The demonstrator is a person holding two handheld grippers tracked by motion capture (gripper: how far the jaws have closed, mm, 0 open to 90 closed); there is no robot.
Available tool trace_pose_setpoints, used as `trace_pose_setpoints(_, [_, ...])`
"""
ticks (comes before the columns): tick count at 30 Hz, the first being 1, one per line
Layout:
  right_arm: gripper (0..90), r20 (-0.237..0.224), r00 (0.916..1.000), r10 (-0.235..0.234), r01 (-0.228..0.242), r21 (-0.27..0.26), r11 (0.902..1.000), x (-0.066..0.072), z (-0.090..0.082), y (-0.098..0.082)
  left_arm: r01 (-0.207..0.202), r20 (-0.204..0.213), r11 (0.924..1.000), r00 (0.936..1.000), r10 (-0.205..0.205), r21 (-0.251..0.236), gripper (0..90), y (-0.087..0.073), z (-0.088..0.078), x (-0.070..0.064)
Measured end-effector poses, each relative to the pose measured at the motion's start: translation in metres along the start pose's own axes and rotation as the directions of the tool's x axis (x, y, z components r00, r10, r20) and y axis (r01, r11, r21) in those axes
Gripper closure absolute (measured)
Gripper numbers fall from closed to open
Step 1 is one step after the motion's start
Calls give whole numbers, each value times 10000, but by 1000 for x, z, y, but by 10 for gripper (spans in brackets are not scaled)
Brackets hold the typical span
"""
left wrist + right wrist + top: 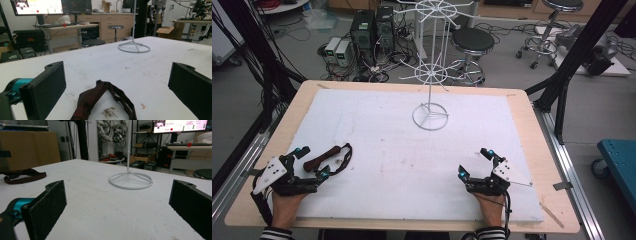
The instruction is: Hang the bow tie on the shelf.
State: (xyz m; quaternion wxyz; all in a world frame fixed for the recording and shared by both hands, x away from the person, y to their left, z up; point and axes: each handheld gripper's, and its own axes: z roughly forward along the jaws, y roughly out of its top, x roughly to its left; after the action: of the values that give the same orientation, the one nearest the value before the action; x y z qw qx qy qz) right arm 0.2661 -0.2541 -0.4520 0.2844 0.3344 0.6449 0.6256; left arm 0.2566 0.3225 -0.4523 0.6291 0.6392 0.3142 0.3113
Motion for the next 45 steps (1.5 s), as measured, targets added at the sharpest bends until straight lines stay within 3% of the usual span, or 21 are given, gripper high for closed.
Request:
trace_pose_setpoints(17, [6, -17, 10000, -7, 7, 11, 10000, 0, 0, 0, -9, -4, 10000, 10000, 9, 38, 17, 2, -1, 1])
trace_pose_setpoints(23, [6, -3, 10000, -5, 5, 25, 10000, 0, 0, 0, -233, 187, 9997, 9996, 230, 117, 17, 18, -5, 2])
trace_pose_setpoints(32, [6, 4, 10000, -48, 48, 5, 10000, 0, 0, 0, -526, 631, 9947, 9969, 471, 881, 17, 43, -5, 8])
trace_pose_setpoints(35, [6, 2, 10000, -50, 50, 0, 10000, 0, 0, 0, -643, 853, 9902, 9949, 539, 1237, 17, 52, -5, 12])
trace_pose_setpoints(39, [6, 9, 10000, -33, 33, -21, 10000, 0, 0, 0, -889, 1183, 9755, 9908, 659, 2010, 17, 66, -2, 20])
trace_pose_setpoints(40, [6, -3, 10000, 1, -1, -7, 10000, 0, 0, 0, -889, 1183, 9755, 9908, 659, 2010, 17, 66, -2, 20])
trace_pose_setpoints(41, [6, -13, 10000, -14, 14, -17, 10000, 0, 0, 0, -1012, 1331, 9665, 9885, 711, 2357, 17, 72, 0, 23])
trace_pose_setpoints(44, [6, 3, 10000, -60, 60, -55, 10000, -1, 0, 0, -1272, 1480, 9501, 9851, 875, 2847, 17, 78, 4, 28])
trace_pose_setpoints(45, [6, 3, 10000, -60, 60, -55, 10000, -1, 0, 0, -1272, 1480, 9501, 9851, 875, 2847, 17, 78, 4, 28])
